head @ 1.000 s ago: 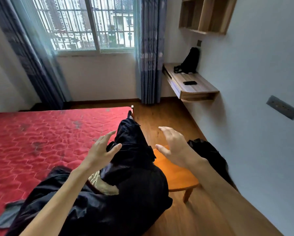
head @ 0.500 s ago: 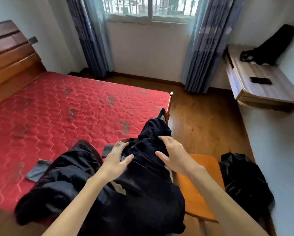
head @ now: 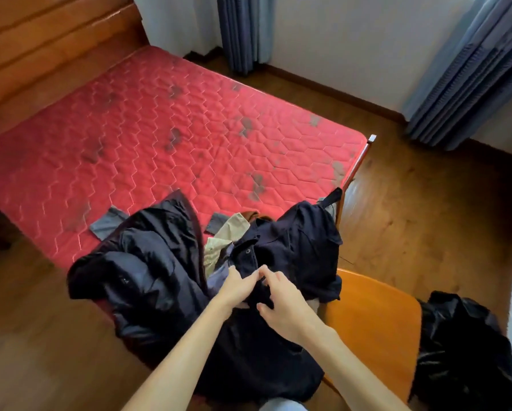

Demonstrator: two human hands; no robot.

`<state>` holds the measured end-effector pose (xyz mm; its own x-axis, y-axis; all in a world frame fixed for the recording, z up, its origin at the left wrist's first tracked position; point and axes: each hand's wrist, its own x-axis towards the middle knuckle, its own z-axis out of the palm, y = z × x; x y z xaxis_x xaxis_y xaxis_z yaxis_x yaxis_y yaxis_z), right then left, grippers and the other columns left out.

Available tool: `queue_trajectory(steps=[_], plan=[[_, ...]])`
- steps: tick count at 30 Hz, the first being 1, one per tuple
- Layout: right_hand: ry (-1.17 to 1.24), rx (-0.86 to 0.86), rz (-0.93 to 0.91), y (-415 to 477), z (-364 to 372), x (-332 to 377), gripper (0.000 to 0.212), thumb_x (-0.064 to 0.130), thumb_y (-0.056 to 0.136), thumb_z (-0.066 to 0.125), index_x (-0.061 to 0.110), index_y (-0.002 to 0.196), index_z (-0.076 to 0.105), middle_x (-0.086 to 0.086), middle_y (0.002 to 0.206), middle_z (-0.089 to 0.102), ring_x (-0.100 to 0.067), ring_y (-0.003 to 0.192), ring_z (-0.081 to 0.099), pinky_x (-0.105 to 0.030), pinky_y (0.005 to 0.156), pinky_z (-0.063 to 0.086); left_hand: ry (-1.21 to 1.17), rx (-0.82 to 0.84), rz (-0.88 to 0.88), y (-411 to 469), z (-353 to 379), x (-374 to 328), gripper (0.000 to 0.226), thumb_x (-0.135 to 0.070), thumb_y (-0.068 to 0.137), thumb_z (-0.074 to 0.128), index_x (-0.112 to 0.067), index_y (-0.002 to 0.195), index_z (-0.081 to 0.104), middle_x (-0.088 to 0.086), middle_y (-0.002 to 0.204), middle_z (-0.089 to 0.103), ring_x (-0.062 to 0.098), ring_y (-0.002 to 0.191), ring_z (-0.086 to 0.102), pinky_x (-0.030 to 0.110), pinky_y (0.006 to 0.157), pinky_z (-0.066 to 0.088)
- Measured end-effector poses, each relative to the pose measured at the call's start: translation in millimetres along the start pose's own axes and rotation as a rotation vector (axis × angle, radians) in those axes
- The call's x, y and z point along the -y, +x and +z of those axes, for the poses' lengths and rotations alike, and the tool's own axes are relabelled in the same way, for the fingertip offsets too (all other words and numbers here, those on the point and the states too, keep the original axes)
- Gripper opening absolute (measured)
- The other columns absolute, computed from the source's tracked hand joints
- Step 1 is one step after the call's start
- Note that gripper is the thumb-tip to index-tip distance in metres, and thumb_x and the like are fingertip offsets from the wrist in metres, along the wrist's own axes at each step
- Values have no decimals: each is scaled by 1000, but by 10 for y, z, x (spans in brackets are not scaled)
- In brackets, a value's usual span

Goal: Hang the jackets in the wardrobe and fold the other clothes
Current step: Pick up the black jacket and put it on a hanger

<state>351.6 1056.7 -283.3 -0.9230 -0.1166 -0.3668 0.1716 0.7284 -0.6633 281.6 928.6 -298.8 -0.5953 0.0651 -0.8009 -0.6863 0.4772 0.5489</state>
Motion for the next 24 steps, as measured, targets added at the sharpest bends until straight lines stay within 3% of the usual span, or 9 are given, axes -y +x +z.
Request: queue_trajectory(steps=[2,4,6,8,10,13,17,20,24], plan=[[104,29,-16,-33,37,-8,67,19,91,62,26,150,29,14,117,54,3,103,56,-16,93,46,-95,-77,3,84,34,20,102,-35,88,74,-14,159,4,6,156,34,22,122,50,36,86,55],[193,47,-10,-77,42,-24,69,18,92,63,27,151,29,20,106,56,9,82,55,-7,80,44,-159,-115,30,108,-19,32,90,-18,81,74,-13,155,22,10,146,48,25,119,55,38,92,52],[238,66,-10,-105,-5,-42,75,28,90,66,30,152,25,15,105,61,-1,77,57,-13,75,47,-235,-99,76,73,-143,43,64,-15,72,71,-10,132,51,14,129,64,26,106,64,35,79,53],[268,121,-28,-131,-73,-58,75,35,86,70,34,149,30,14,111,64,-2,89,63,-17,83,51,-292,-93,136,-60,-299,17,48,-15,67,71,-10,113,59,12,110,71,22,88,67,33,65,52],[280,203,-50,-180,-126,-44,64,29,84,74,32,141,43,18,117,66,4,103,64,-19,90,52,-364,-101,180,-217,-451,-9,35,-7,75,71,-12,107,59,7,96,71,19,77,66,31,61,51],[217,235,-59,-294,-135,12,53,27,89,73,32,135,49,21,121,66,10,108,60,-17,93,51,-480,-47,242,-444,-648,-24,40,-13,84,78,-12,119,58,10,107,75,26,94,74,44,87,60],[195,143,-14,-451,-126,94,56,28,94,66,36,140,35,18,124,66,1,109,62,-26,95,52,-548,29,354,-705,-816,-14,46,-30,90,74,-10,127,56,12,115,74,30,106,72,52,89,59],[149,37,-2,-586,-79,160,65,31,96,62,45,144,20,16,126,65,-8,114,62,-36,97,51,-562,68,437,-859,-882,47,53,-20,91,71,-10,138,48,14,120,72,29,106,72,51,87,60],[183,-82,-28,-844,83,320,83,26,96,62,41,154,5,11,139,55,-12,130,52,-31,108,45,-625,38,467,-1108,-921,148,95,-5,89,73,-33,158,14,14,138,59,27,106,72,44,79,63]])
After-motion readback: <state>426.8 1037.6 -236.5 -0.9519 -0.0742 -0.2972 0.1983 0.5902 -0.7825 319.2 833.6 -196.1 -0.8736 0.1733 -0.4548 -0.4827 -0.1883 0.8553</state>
